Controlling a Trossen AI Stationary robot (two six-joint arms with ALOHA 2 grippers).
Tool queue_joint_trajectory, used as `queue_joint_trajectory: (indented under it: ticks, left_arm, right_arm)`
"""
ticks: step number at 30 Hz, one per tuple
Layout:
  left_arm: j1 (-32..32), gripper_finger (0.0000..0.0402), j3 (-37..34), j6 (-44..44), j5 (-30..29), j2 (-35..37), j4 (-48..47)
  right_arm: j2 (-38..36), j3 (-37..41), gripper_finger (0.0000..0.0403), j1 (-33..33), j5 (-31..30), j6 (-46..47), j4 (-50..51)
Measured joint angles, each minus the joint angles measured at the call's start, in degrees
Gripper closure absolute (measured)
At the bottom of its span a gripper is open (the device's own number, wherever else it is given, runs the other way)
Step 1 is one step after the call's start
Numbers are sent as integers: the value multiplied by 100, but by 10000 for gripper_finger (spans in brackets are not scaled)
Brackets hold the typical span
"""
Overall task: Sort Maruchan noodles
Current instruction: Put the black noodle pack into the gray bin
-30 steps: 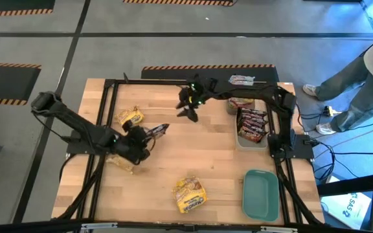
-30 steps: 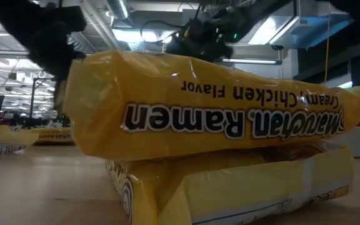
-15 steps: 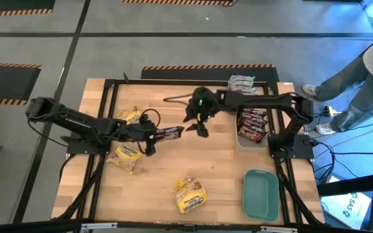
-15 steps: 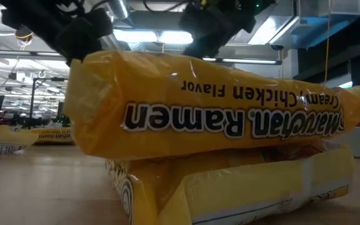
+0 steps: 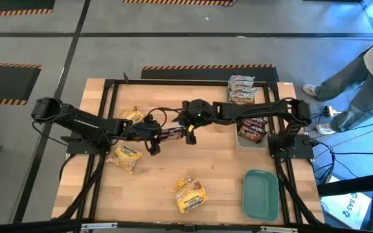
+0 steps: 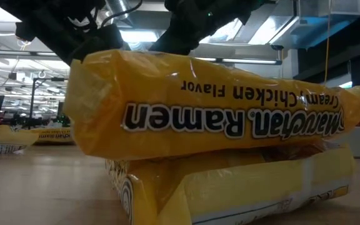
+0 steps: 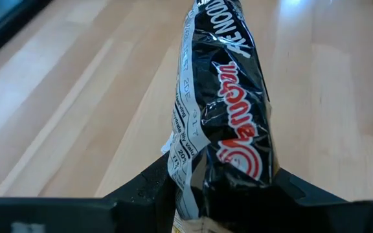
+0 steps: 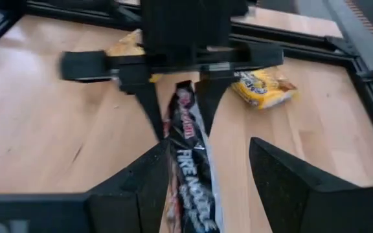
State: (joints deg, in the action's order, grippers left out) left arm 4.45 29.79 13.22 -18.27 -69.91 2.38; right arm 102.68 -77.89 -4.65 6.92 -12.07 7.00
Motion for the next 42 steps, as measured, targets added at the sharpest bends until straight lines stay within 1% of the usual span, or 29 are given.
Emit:
queue_joint_trajectory:
  ticks: [2,5,6,10,14,18,24,30,32,34,37,40,42]
  left_arm:
    - [0,258,4,-10,-1,4,89]
    - [0,258,4,-27,-1,4,117]
    - [0,258,4,-29,0,4,128]
    - [2,258,-1,-102,34,0,109]
    - [0,258,-1,-181,70,0,297]
    - [0,258,6,-315,111,9,500]
    - [0,258,6,-345,144,9,552]
    - [0,258,6,-473,143,7,763]
    - [-6,258,6,-486,144,8,774]
    - [-36,258,6,-489,146,7,762]
    - [-27,258,6,-506,124,7,757]
    - [-15,257,6,-494,-42,7,738]
    - [-15,257,6,-478,-128,5,732]
  right_arm:
    - [127,-14,205,-14,26,158,-58]
    - [365,3,205,-30,518,573,-17]
    - [422,3,205,-28,557,600,4]
    - [578,-2,205,-21,534,743,-106]
    - [686,-2,205,-71,369,931,-171]
    - [688,-2,205,-70,542,1033,-143]
    - [688,-2,205,-59,680,1024,-130]
    - [727,-2,206,-61,662,1014,-117]
    - [727,-2,213,-61,636,1014,-115]
    - [727,-2,230,-61,616,1011,-87]
    - [727,-2,269,-63,611,1003,-87]
    - [727,-2,304,-61,492,952,-85]
    - [727,-2,310,-61,423,955,-87]
